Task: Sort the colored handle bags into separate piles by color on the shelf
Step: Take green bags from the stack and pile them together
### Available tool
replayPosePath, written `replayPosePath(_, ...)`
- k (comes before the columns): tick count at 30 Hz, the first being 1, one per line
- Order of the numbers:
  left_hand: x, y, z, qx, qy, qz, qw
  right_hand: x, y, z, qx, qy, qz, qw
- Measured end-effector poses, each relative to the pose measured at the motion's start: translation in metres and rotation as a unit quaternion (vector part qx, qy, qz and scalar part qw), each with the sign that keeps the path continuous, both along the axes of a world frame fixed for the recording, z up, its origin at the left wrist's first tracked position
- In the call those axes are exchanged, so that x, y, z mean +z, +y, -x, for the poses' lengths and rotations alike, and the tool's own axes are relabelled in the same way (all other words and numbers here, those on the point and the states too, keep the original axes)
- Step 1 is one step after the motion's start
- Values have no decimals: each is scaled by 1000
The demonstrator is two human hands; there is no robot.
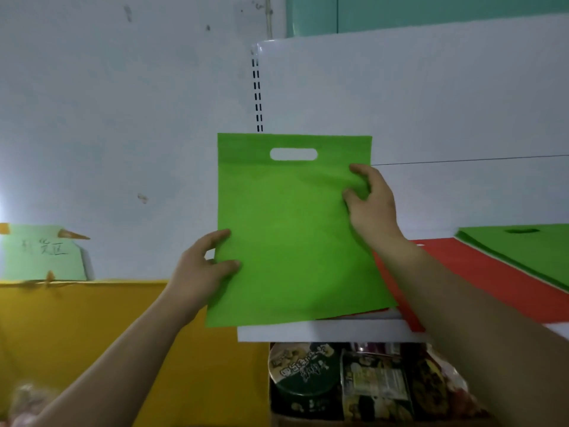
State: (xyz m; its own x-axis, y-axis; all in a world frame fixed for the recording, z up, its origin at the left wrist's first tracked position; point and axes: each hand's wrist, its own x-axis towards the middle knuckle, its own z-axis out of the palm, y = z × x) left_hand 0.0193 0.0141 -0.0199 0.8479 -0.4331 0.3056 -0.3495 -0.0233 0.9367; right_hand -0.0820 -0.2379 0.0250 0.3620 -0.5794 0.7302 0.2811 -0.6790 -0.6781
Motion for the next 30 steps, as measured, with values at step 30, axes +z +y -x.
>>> replayPosePath(30, -1, -113, 196, -272, -170, 46, 946, 11, 2, 333, -314, 13, -34, 949)
